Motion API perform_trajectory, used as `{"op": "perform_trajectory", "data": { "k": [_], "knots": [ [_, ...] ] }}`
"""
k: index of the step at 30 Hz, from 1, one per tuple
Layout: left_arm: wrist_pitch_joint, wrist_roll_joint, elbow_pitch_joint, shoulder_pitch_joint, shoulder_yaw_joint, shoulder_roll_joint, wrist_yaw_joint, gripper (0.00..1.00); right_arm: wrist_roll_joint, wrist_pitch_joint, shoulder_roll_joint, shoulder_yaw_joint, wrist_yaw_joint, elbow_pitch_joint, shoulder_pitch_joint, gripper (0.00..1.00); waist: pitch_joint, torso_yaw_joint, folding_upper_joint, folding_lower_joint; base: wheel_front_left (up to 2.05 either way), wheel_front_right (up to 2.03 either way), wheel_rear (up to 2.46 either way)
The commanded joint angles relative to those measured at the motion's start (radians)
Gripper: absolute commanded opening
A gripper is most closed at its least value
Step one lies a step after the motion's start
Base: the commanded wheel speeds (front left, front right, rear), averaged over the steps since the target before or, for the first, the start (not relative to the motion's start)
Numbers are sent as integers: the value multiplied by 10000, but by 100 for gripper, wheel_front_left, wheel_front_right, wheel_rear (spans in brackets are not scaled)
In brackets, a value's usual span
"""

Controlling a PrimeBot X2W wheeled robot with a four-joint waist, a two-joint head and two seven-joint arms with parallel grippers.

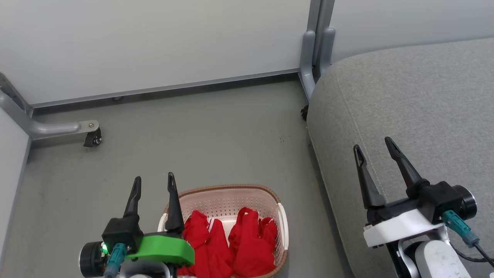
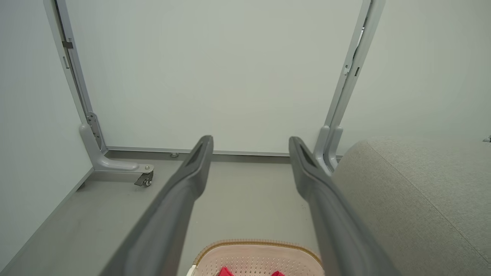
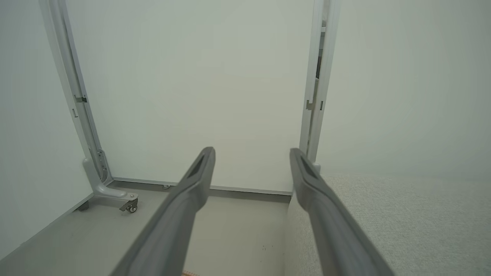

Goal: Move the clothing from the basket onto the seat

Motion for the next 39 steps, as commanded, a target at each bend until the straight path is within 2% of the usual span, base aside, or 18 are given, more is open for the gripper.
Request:
{"op": "perform_trajectory", "data": {
  "k": [1, 7, 13, 20, 25, 31, 39],
  "knots": [
    [-100, 245, -77, 43, 163, -42, -81, 100, -117, -98, 43, -85, 3, -68, 82, 100, -8, 2, 0, 0, 0, 0, 0],
    [-217, 365, -114, 244, 600, -126, -386, 100, -55, -218, 201, -144, 4, 129, 181, 100, -34, 3, 0, 0, 0, 0, 0],
    [-317, -188, 60, 371, 620, -127, -397, 100, 24, -316, 303, -140, 4, 356, 278, 100, -51, 4, 0, 0, 0, 0, 0],
    [-440, -235, 296, 423, 574, -123, -491, 100, 55, -432, 379, -119, 3, 716, 347, 100, -62, 28, 0, 0, 0, 0, 0],
    [-469, -504, 616, 387, 566, -121, -760, 100, 153, -470, 394, -65, 5, 874, 376, 100, -36, 47, 0, 0, 0, 0, 0],
    [-461, -463, 767, 290, 599, -122, -877, 100, 203, -468, 422, -137, 3, 877, 364, 100, 4, 74, 0, 0, 0, 0, 0],
    [-460, -351, 1566, 162, 689, -122, -608, 100, 302, -468, 456, -86, 5, 685, 48, 100, 390, -99, 0, 0, 0, 0, 0]
  ]
}}
